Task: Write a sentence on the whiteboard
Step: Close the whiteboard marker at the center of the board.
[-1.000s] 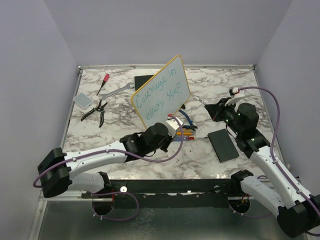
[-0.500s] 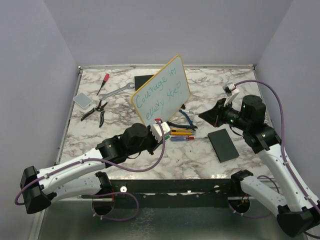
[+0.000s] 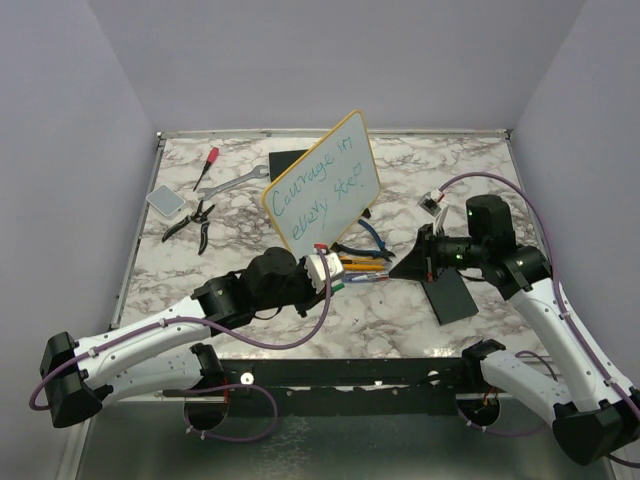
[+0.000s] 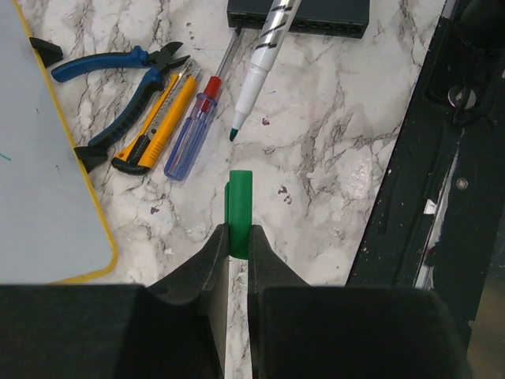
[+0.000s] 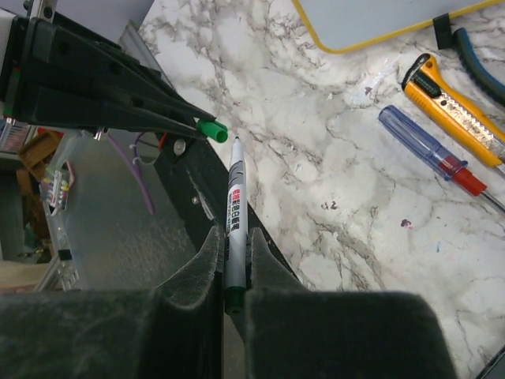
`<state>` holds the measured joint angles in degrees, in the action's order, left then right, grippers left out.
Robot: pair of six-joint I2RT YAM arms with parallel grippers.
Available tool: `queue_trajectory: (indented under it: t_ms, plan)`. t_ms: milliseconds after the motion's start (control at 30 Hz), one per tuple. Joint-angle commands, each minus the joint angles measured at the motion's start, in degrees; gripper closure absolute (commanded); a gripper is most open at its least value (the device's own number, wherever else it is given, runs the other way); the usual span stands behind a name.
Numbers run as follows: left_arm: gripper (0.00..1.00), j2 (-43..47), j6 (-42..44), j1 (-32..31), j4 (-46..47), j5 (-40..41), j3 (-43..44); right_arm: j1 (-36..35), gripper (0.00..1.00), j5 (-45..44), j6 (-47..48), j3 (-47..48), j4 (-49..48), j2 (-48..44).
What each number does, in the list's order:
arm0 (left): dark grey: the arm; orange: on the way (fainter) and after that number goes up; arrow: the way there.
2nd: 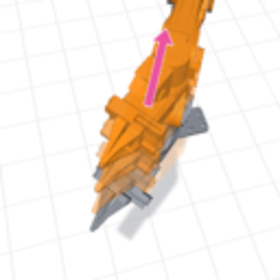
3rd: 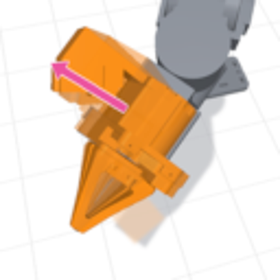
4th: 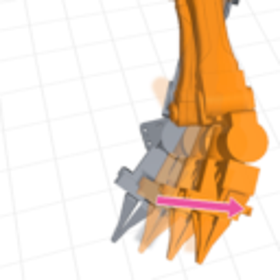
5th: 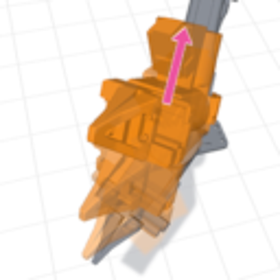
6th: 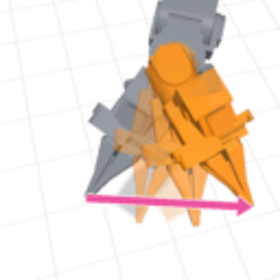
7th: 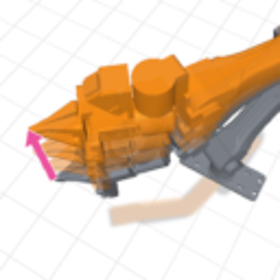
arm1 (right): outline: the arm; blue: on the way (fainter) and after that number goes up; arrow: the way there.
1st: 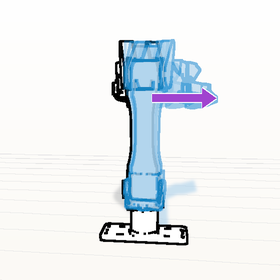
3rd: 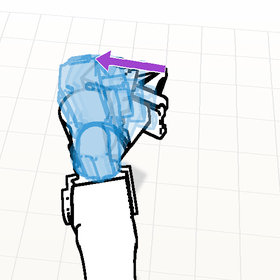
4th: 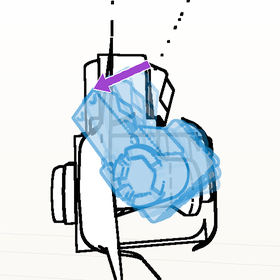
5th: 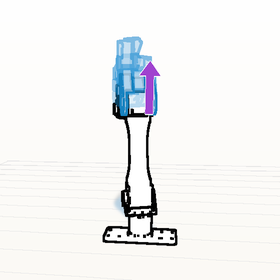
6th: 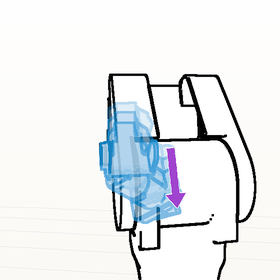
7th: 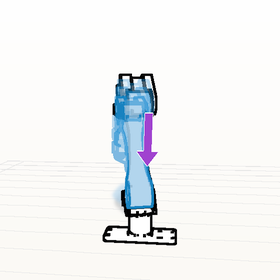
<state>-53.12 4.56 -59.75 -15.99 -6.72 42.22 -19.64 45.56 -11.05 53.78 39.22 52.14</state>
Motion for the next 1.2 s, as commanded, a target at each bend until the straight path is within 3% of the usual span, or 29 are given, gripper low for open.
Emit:
queue_trajectory:
  t_ms: [0, 1167]
  plan:
    - [1.0, 0.4, 0.9, -0.3, -0.2, -3.2, -0.7, 0.3, 0.99, 4.9, 2.2, 0.6, 4.0, 0.2]
    - [1.0, 2.3, 0.9, -0.9, 0.0, -5.3, -1.0, 0.3, 0.99, 6.8, 2.6, 0.4, 3.8, 0.2]
